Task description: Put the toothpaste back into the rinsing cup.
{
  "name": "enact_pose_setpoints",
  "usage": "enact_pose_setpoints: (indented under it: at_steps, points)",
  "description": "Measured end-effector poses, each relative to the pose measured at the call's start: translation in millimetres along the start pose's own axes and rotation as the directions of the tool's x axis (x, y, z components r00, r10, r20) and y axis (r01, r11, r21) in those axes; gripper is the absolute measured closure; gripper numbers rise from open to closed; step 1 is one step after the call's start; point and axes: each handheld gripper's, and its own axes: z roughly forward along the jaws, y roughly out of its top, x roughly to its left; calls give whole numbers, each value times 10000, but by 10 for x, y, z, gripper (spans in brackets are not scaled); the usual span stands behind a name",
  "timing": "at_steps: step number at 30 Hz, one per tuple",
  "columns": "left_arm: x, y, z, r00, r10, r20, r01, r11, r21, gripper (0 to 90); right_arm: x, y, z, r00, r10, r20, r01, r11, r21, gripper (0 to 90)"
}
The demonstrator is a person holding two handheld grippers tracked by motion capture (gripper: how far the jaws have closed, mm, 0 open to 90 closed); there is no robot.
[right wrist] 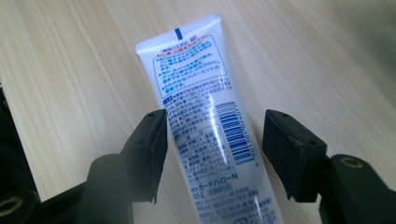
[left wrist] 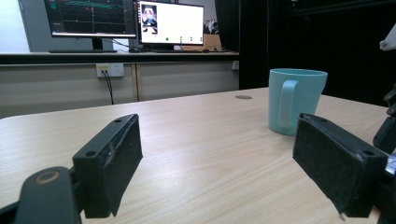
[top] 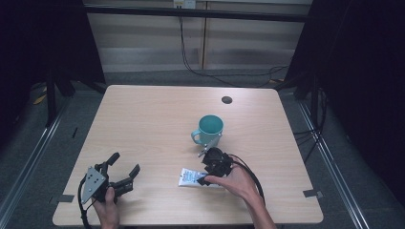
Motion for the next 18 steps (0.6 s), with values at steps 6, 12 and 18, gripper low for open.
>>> enact_pose_setpoints:
  at_steps: [6, 12, 18]
  points:
    - [0, 0, 0, 10000, -2, 2, 2, 10000, -1, 155, 14, 13, 87, 9999, -115, 31, 114, 9994, 327, 400]
    - [-1, 0, 0, 10000, -1, -2, 1, 10000, -1, 155, 6, 16, 101, 9999, -135, -55, 137, 9992, 387, 402]
    - [0, 0, 0, 10000, 11, -2, -11, 10000, 6, 155, 13, 18, 124, 9997, -236, -80, 240, 9986, 468, 390]
